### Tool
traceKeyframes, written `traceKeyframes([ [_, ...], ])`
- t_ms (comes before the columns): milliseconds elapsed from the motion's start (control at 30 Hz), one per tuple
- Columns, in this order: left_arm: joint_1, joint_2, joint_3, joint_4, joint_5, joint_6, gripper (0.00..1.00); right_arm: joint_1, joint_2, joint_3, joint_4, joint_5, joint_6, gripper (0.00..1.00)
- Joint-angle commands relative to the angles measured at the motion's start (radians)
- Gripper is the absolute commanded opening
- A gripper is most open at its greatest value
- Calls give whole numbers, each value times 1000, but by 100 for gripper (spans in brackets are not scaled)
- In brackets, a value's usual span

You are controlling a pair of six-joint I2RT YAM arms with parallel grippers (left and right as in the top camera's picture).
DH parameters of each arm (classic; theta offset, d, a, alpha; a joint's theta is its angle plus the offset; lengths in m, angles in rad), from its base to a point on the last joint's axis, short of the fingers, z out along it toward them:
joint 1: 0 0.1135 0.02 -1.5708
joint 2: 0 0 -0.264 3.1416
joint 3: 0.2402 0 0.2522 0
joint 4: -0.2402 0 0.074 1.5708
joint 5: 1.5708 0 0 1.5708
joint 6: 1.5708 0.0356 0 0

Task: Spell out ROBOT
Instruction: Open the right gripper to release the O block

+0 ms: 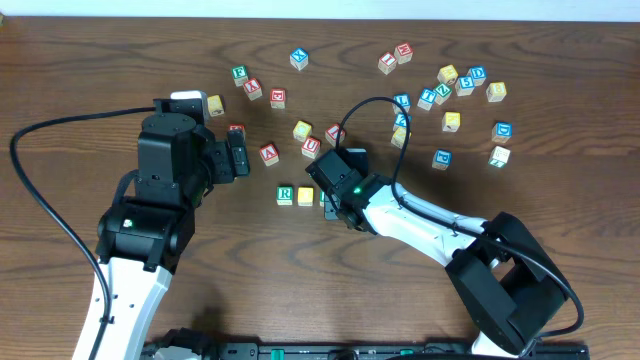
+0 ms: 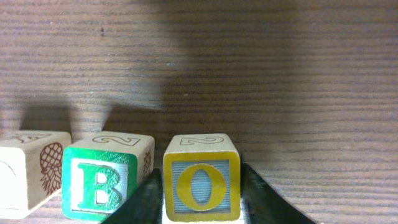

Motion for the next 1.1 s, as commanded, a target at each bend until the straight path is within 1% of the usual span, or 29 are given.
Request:
traceKeyframes([
  [0,3,-5,3,1,-5,3,96,13,20,-6,0,0,1,37],
  [267,3,-5,3,1,-5,3,96,13,20,-6,0,0,1,40],
  [500,3,-5,3,1,-5,3,96,12,15,-4,-8,-3,0,37],
  [633,3,-5,3,1,-5,3,96,12,7,-4,-14,-3,0,38],
  [1067,3,-5,3,1,-5,3,96,12,-68,-2,-60,10,-25,36],
])
